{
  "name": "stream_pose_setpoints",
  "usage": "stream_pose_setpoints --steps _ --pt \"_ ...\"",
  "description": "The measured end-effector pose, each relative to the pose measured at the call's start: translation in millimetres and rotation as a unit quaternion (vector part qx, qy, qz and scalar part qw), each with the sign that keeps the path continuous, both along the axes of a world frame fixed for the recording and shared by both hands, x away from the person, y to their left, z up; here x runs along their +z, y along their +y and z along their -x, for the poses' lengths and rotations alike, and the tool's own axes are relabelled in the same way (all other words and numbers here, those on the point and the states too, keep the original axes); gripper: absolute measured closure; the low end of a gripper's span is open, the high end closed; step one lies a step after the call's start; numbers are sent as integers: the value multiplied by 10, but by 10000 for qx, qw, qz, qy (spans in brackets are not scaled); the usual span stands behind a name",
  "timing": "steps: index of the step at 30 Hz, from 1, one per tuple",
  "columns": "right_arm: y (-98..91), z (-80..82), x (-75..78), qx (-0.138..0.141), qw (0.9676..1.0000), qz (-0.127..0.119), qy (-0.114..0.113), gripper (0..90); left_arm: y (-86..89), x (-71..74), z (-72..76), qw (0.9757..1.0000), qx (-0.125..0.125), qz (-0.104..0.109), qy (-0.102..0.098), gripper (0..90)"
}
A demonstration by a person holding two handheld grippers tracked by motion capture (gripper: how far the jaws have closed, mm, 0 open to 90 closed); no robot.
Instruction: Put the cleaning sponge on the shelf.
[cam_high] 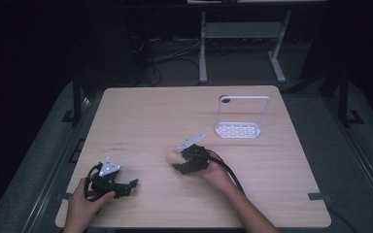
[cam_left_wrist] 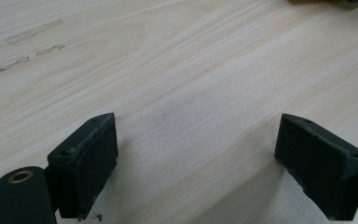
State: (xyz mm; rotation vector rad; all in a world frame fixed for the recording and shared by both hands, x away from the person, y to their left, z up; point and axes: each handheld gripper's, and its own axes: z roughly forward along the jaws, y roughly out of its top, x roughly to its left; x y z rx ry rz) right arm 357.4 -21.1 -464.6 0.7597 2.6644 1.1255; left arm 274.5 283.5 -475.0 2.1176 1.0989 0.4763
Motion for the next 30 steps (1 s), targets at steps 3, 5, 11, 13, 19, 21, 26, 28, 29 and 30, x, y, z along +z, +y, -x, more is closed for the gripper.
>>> stream_pose_setpoints --steps 3,5,11,13,19,21,26,28,29,30 --pt "-12 4 23 -12 10000 -22 -10 418 1 0 0 10000 -2 -6 1 126" --pt "-22 8 40 -20 10000 -27 -12 419 -1 0 0 10000 3 3 -1 126" --pt "-55 29 90 -54 10000 -10 9 418 0 0 0 10000 0 -1 0 126" --pt "-66 35 103 -55 10000 5 5 418 0 0 0 10000 1 1 0 126" --pt "-118 56 139 -65 10000 2 -22 419 1 1 -1 10000 -7 -10 -7 126" --pt "-139 61 146 -64 10000 20 -31 419 1 1 -1 10000 -5 -9 -6 126" --pt "-202 74 162 -117 9999 10 -17 419 0 0 0 10000 5 1 -2 126" --pt "-236 76 172 -135 9999 0 -21 419 0 0 0 10000 6 0 0 126" --pt "-252 74 176 -137 9999 5 -44 419 -1 0 0 10000 7 3 -1 126" --pt "-266 74 180 -154 9999 -2 -43 419 -1 0 1 10000 8 1 1 126"
